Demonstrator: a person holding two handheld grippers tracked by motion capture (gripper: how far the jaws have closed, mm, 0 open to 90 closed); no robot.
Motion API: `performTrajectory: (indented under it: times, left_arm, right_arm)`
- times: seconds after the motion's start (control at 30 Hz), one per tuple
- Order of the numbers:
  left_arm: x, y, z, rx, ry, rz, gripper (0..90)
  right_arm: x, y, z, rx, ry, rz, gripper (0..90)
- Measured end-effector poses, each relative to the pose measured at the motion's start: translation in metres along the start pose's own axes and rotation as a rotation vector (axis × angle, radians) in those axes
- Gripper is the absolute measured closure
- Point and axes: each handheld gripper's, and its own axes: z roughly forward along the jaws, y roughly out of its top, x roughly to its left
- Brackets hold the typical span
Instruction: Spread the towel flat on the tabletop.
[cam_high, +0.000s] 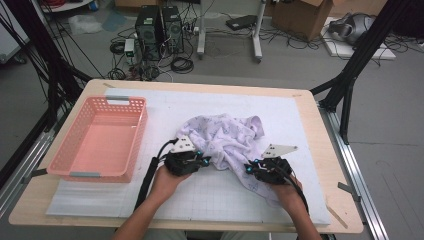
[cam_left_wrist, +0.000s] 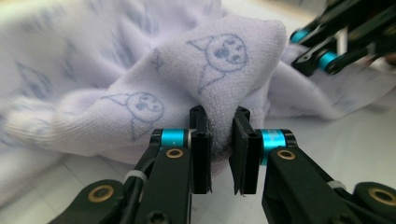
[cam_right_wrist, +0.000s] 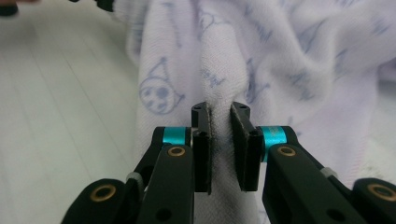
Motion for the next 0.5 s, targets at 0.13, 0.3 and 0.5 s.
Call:
performTrajectory:
  times: [0.13,0.3,0.5]
  left_arm:
    - [0.013,0.014,-0.020,-0.099,0.006,-0.052,77.3]
    - [0.033,0.018,-0.019,-0.095,0.089,-0.088,77.3]
    - [0.053,0.012,0.005,-0.031,0.191,-0.164,77.2]
  right_arm:
    - [-0.007,0.014,-0.011,-0.063,-0.025,0.024,79.0]
    - [-0.020,0.033,-0.004,-0.063,-0.106,0.026,78.7]
    - [-0.046,0.040,0.026,0.001,-0.206,0.065,78.7]
